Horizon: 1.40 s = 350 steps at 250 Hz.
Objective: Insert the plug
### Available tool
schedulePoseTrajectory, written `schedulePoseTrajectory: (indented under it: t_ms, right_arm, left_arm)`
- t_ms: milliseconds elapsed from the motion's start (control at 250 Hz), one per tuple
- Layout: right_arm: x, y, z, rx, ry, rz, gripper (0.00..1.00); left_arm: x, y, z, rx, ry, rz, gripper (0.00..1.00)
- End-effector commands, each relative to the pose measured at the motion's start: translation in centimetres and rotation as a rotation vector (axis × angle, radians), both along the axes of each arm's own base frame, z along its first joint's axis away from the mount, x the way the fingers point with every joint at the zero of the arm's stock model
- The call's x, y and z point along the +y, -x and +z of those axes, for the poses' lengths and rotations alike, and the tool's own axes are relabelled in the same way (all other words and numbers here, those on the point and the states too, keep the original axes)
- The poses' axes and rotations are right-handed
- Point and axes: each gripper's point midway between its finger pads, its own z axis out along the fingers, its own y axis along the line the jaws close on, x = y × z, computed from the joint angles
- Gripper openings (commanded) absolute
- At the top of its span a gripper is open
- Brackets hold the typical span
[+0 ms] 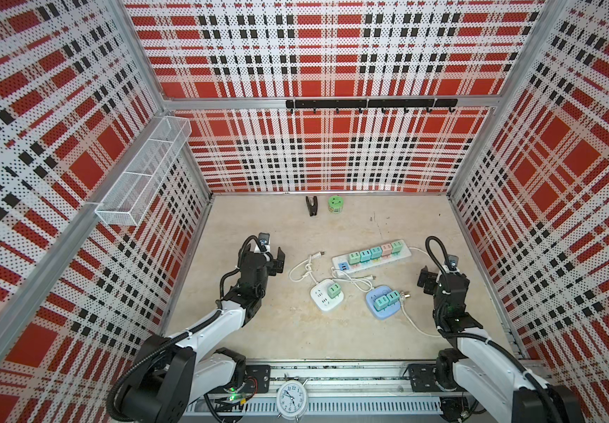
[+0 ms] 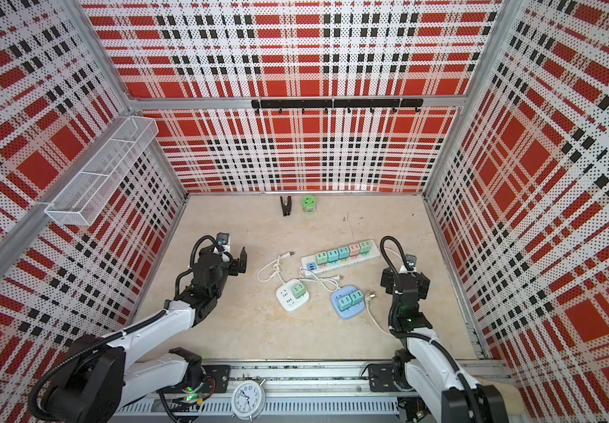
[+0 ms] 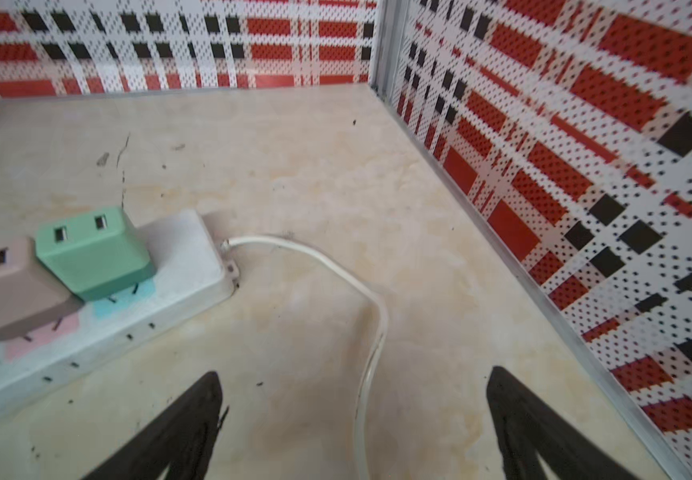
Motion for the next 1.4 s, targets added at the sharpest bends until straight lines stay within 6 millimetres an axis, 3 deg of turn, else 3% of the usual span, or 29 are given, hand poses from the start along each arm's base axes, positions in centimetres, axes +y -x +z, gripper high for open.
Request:
schedulePoseTrajectory:
  t_ms: [0,220,280,308,360,420,480,548,692,728,848,1097,1197,1397]
  right_arm:
    - [1.1,-3.0,3.8,-0.158,0.025,0.072,1.0]
    - [1.3,-4.2,4.1,-0.212,0.064,0.088,1.0]
    - [1.4,-4.4,4.3,-0.232,0.07,0.093,1.0]
    - [1.5,-4.6,4.3,-0.237,0.072,0.1,1.0]
    - [1.8,-5.0,4.2,-0.238,0.071,0.112,1.0]
    - [2.0,-5.7,4.3,-0.249,0.075,0.123,1.0]
    - [2.2,-6.2,4.5,-0.271,0.083,0.132,1.0]
    - [2.1,-6.5,4.5,-0.285,0.077,0.124,1.0]
    - [2.1,-7.5,2.0,-0.311,0.018,0.148,1.0]
    - [1.9,-7.6,2.2,-0.346,0.034,0.14,1.0]
    - [0.6,-8.1,1.3,-0.254,0.003,0.054,1.0]
    - [1.5,-10.4,0.4,-0.14,0.014,0.097,1.0]
    - [1.5,-9.7,0.8,-0.192,0.022,0.105,1.0]
    - [1.2,-10.1,0.6,-0.164,0.023,0.084,1.0]
  left_arm:
    - [3.4,-0.1,-1.6,-0.046,0.025,0.108,0.99]
    - [2.4,-2.9,-1.3,-0.091,0.025,0.039,0.99]
    - [1.7,-3.2,-2.9,-0.061,-0.009,-0.007,0.99]
    - [1.9,-3.6,-2.2,-0.122,0.0,0.009,0.99]
    - [3.6,-2.9,-2.2,-0.169,0.031,0.098,0.99]
    - [4.9,-2.3,-3.6,-0.153,0.091,0.112,0.99]
    - [4.5,-2.6,-2.9,-0.212,0.092,0.076,0.99]
    - [4.4,-2.7,-3.5,-0.157,0.073,0.087,0.99]
    - [3.8,-3.9,-3.5,-0.124,0.054,0.078,0.99]
    - [3.8,-4.0,-3.6,-0.118,0.055,0.079,0.99]
    - [4.3,-4.3,-3.8,-0.106,0.067,0.092,0.99]
    - [4.6,-4.4,-3.8,-0.098,0.076,0.11,0.99]
    - [4.7,-4.4,-3.8,-0.099,0.075,0.111,0.99]
    - [4.7,-4.4,-3.8,-0.098,0.076,0.111,1.0]
